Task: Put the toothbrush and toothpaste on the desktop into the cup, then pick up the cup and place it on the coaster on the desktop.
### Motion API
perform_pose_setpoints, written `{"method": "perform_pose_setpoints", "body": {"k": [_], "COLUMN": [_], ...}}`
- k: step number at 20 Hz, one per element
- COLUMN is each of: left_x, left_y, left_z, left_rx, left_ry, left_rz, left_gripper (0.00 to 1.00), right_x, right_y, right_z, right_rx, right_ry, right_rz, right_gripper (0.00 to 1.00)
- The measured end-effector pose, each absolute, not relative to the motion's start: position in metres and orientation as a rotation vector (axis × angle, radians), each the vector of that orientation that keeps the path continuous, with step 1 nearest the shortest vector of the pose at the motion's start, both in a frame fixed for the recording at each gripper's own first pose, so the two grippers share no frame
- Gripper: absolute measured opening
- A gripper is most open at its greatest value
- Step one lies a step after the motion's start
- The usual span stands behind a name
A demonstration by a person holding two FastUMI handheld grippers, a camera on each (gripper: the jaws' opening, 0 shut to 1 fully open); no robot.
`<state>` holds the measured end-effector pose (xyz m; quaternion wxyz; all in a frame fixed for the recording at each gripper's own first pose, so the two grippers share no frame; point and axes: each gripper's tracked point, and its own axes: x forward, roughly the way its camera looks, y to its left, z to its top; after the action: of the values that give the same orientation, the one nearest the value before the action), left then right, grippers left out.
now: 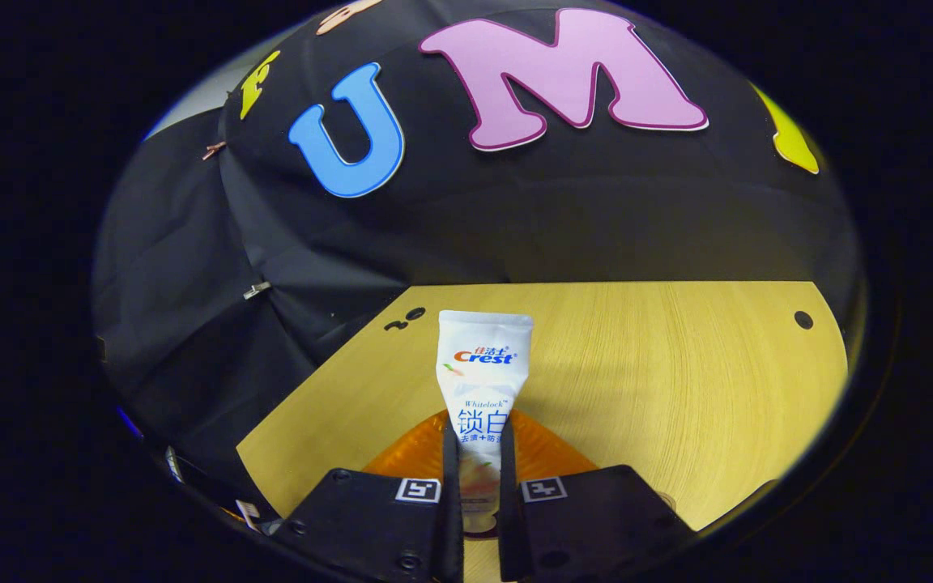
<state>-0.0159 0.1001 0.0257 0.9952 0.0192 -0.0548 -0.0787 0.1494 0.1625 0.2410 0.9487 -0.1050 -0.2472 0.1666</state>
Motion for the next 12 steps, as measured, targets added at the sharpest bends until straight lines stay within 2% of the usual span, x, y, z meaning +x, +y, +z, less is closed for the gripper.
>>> {"method": "perform_pose_setpoints", "body": {"k": [3,4,5,6,12], "left_x": [-0.018,-0.017,-0.018,-0.018,-0.018], "left_y": [0.104,0.105,0.106,0.107,0.109], "left_z": [0.024,0.024,0.024,0.022,0.019], "left_rx": [0.027,0.027,0.026,0.024,0.015], "left_ry": [-0.113,-0.114,-0.113,-0.112,-0.117], "left_rz": [-0.153,-0.149,-0.145,-0.140,-0.126], "left_gripper": [0.06,0.06,0.06,0.06,0.06], "right_x": [0.159,0.162,0.164,0.166,0.164], "right_y": [0.160,0.158,0.157,0.157,0.156], "right_z": [0.232,0.230,0.228,0.226,0.223], "right_rx": [-0.233,-0.240,-0.246,-0.246,-0.218], "right_ry": [-0.491,-0.490,-0.483,-0.476,-0.463], "right_rz": [0.312,0.304,0.296,0.295,0.292], "right_gripper": [0.21,0.08,0.08,0.22,0.28]}}
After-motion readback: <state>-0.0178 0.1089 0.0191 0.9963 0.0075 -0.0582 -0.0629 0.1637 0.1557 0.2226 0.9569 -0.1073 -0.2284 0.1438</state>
